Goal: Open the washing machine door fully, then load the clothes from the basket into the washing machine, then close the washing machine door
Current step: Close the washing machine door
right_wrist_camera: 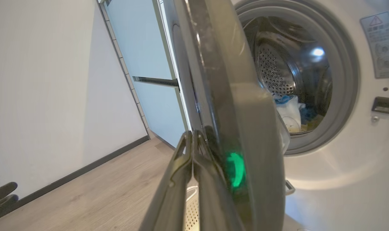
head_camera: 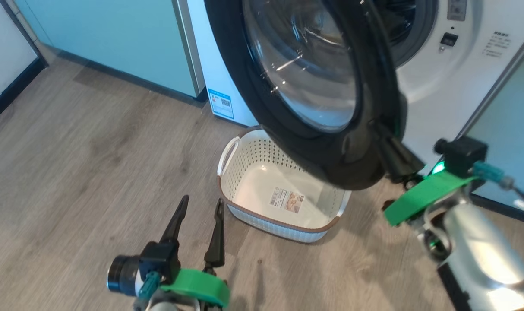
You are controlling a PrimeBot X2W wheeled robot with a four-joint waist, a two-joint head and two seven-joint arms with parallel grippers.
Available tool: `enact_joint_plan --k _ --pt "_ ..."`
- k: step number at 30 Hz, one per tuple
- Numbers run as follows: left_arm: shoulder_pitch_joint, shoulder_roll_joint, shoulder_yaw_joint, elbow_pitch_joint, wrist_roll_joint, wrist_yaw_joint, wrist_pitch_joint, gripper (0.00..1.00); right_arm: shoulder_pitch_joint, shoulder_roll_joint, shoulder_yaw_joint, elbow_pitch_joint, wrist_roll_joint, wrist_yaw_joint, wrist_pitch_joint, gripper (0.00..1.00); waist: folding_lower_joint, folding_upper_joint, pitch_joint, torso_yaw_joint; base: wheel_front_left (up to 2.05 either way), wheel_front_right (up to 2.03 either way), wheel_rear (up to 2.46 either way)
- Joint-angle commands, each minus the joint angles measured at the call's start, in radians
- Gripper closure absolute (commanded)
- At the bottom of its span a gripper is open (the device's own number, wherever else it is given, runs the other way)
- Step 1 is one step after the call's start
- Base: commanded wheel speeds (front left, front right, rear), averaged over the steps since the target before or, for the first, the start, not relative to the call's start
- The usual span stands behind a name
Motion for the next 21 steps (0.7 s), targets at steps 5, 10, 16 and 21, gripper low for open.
enact_joint_plan --k 5,10,16,21 --pt "-0.075 -0.01 0.033 -0.03 0.03 -0.014 -0.014 0.0 -0.08 -0.01 -0.078 -0.016 -0.02 -0.003 0.005 1.0 -0.0001 0.0 0.031 0.016 0.0 0.0 0.0" --pt "-0.104 -0.025 0.036 -0.033 0.042 -0.024 -0.014 0.0 -0.122 -0.02 -0.144 0.0 -0.04 -0.003 0.012 1.0 -0.0001 0.0 0.067 0.028 0.0 0.0 0.0" --pt "-0.131 -0.047 0.041 -0.041 0.055 -0.036 -0.014 0.0 -0.197 -0.048 -0.199 0.033 -0.067 -0.003 0.026 1.0 -0.0001 0.0 0.118 0.042 0.0 0.0 0.0" --pt "-0.149 -0.063 0.041 -0.046 0.064 -0.048 -0.014 0.0 -0.267 -0.076 -0.229 0.071 -0.082 -0.003 0.031 1.0 -0.0001 0.0 0.153 0.057 0.0 0.0 0.0"
